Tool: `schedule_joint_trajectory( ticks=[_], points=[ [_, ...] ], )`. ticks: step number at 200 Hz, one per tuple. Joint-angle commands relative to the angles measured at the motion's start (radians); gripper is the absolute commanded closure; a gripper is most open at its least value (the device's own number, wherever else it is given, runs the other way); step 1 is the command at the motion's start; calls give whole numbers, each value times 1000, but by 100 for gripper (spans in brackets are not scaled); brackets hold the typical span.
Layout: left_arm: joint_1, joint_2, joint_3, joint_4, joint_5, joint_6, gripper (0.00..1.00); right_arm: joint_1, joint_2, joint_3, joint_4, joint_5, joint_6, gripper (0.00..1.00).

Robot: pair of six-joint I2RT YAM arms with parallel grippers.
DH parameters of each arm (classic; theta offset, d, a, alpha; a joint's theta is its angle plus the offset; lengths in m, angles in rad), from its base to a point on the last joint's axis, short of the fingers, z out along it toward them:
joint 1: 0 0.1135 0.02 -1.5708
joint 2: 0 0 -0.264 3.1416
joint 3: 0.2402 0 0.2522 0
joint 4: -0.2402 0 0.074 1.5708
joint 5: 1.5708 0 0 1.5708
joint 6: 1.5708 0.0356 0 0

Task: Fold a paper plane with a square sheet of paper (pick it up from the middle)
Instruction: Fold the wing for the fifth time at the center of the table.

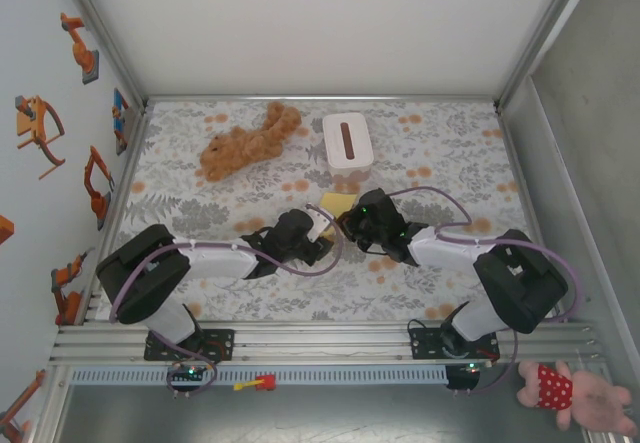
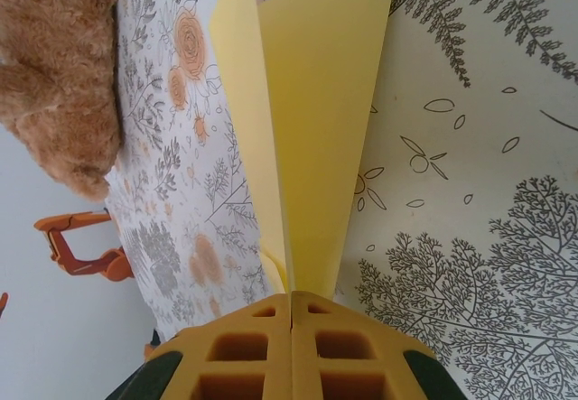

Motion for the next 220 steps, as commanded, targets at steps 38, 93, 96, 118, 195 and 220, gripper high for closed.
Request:
schedule_joint_trajectory(
  ticks=[38, 93, 96, 118, 195, 220],
  points=[
    [2, 38, -9, 39, -8, 80, 60, -8, 22, 29, 11, -17, 24, 100],
    [3, 41, -12, 44, -46, 94, 67, -15, 12, 27, 6, -16, 26, 100],
    [3, 41, -11, 42, -43, 96, 67, -15, 13, 26, 7, -17, 25, 100],
    [2, 53, 0, 25, -38, 108, 65, -16, 17, 25, 22, -22, 25, 100],
    [2, 63, 1, 35, -47, 138, 75, -21, 14, 26, 14, -26, 25, 100],
    [3, 67, 0, 35, -34, 132, 80, -29, -3, 24, -11, -16, 8, 81]
  ],
)
